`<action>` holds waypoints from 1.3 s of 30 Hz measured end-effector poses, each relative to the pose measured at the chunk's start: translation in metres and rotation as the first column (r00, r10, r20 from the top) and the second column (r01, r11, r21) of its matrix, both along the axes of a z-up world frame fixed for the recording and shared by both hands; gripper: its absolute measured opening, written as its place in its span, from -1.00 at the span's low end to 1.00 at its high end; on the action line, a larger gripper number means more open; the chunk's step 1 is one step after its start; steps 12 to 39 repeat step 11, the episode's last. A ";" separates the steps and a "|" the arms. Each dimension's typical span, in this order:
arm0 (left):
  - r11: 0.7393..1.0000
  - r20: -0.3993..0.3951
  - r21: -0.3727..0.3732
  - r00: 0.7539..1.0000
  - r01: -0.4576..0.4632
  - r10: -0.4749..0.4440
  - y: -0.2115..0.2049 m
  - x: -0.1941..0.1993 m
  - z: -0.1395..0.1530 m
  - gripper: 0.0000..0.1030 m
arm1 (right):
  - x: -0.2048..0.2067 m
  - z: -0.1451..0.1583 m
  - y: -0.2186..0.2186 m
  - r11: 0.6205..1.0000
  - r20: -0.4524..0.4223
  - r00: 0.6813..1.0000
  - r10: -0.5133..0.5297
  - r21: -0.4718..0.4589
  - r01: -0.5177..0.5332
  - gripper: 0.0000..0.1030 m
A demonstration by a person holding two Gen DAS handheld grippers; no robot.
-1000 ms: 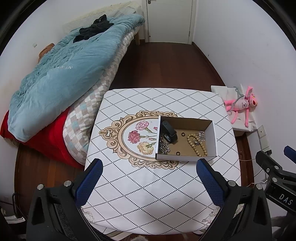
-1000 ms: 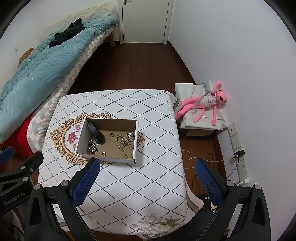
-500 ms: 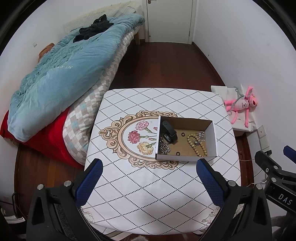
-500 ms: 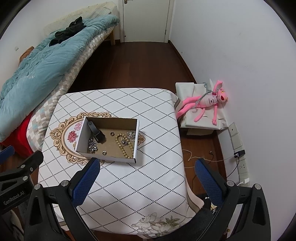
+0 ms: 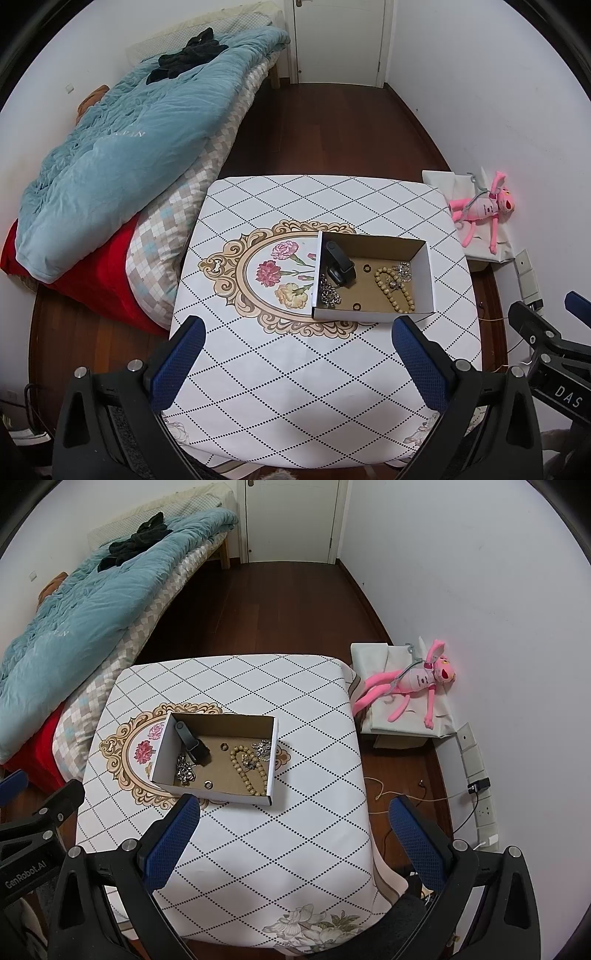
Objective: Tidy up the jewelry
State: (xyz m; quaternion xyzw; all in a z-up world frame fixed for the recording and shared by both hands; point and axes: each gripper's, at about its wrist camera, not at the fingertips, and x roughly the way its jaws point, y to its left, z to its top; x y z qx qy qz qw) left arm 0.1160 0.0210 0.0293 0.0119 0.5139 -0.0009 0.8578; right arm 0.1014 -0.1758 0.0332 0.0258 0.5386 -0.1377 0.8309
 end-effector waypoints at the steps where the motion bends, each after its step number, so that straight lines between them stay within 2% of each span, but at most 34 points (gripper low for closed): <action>1: 1.000 0.000 0.000 1.000 0.001 -0.001 0.000 0.000 0.001 1.00 | 0.000 0.000 0.000 1.000 0.000 1.000 0.001 -0.001 -0.001 1.00; 39: 1.000 0.000 0.000 1.000 -0.002 0.002 0.002 0.000 -0.001 1.00 | 0.000 -0.003 -0.001 1.000 -0.004 1.000 0.001 0.001 -0.001 1.00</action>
